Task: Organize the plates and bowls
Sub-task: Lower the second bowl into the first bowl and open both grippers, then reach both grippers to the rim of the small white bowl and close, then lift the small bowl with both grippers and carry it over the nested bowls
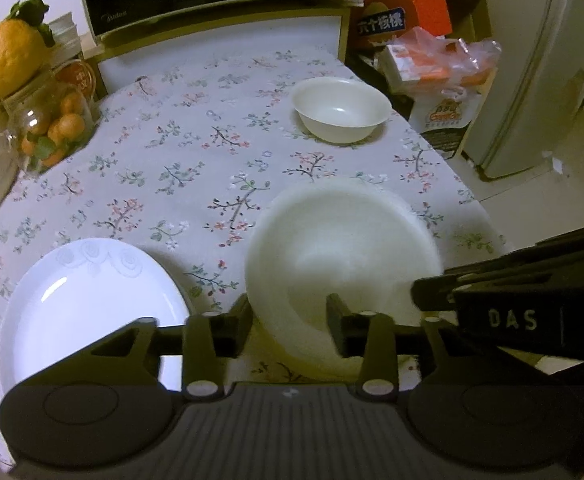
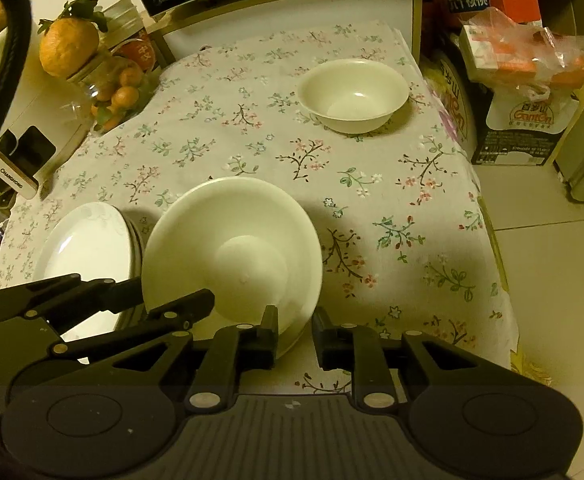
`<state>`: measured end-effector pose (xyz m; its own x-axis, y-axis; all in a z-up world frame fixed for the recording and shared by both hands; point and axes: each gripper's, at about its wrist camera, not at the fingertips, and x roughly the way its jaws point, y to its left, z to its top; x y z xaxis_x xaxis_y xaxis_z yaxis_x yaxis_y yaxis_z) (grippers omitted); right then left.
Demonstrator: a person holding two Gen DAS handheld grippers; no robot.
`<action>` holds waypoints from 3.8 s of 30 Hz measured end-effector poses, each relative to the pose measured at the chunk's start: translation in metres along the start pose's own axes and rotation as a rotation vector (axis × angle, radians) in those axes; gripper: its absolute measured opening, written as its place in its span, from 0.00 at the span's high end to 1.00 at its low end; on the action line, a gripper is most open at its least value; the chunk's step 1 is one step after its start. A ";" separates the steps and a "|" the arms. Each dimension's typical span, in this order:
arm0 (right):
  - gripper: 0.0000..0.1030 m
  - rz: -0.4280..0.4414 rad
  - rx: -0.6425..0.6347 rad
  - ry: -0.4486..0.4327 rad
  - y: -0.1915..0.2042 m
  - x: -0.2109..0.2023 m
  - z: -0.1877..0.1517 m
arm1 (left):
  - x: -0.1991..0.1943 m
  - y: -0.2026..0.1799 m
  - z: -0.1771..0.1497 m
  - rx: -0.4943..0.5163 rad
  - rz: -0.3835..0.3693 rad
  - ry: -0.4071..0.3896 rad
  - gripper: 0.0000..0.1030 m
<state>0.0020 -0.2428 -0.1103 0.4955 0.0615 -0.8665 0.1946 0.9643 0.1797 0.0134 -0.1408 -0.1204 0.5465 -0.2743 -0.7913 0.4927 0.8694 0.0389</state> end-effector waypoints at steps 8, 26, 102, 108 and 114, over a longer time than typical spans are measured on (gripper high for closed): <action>0.74 -0.006 0.020 -0.003 -0.005 -0.001 0.002 | 0.002 0.003 0.002 -0.010 -0.006 0.007 0.57; 0.64 0.001 0.119 -0.113 -0.038 -0.029 0.027 | -0.004 0.039 0.035 -0.187 -0.046 -0.022 0.48; 0.88 0.114 0.260 -0.113 -0.033 0.013 0.110 | 0.027 0.040 0.095 -0.393 -0.109 -0.088 0.88; 0.88 0.142 0.222 -0.131 -0.020 -0.006 0.094 | 0.006 0.045 0.082 -0.388 -0.111 -0.096 0.88; 0.88 0.169 0.180 -0.133 -0.007 -0.019 0.080 | -0.006 0.053 0.064 -0.417 -0.120 -0.088 0.88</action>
<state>0.0585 -0.2709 -0.0576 0.6381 0.1720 -0.7505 0.2407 0.8813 0.4067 0.0793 -0.1189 -0.0747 0.5667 -0.4019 -0.7193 0.2507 0.9157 -0.3141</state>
